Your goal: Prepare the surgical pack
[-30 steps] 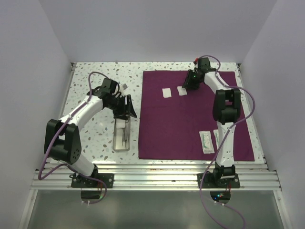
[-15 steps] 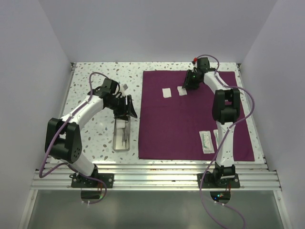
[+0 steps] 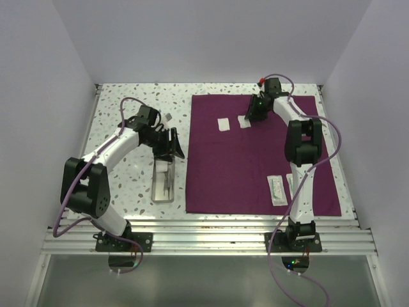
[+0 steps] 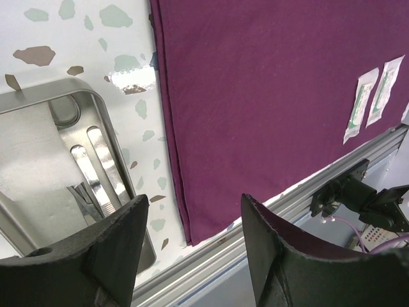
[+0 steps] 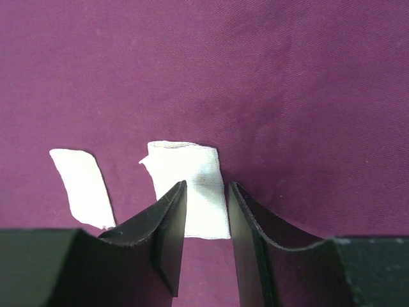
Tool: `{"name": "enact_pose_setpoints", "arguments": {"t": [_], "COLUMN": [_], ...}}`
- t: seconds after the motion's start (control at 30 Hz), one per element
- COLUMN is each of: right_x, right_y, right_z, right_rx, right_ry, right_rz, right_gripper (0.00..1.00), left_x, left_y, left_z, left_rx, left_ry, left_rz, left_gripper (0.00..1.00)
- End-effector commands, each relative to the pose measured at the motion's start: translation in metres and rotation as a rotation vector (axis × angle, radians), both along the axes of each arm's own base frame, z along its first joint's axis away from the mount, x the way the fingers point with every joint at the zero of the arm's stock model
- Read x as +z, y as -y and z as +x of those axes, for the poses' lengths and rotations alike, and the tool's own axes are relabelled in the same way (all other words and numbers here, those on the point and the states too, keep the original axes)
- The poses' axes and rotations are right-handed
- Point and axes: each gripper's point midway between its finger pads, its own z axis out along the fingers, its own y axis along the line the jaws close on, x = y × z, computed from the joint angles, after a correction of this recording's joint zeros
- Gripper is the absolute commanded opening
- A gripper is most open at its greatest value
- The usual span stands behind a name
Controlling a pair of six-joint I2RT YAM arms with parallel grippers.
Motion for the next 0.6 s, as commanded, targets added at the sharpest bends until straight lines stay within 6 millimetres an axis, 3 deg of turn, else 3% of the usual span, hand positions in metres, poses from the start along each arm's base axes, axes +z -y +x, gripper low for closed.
{"name": "enact_pose_setpoints", "arguments": {"t": [0.0,0.37,0.57], "right_x": [-0.014,-0.015,-0.012], "right_y": [0.003,-0.008,-0.006], "right_z": [-0.005,-0.008,-0.005], "right_rx": [0.008,0.027,0.02], "right_ry": [-0.023,-0.032,-0.026], "right_rz": [-0.025,-0.011,-0.021], "right_gripper": [0.35,0.24,0.12], "left_x": [0.006,0.01,0.011], "left_y": [0.005,0.006,0.005], "left_z": [0.006,0.006,0.003], "left_rx": [-0.024,-0.028,-0.028], "left_ry": [0.029,0.039,0.04], "left_rz": [-0.023,-0.032,-0.033], "left_gripper": [0.63,0.64,0.64]}}
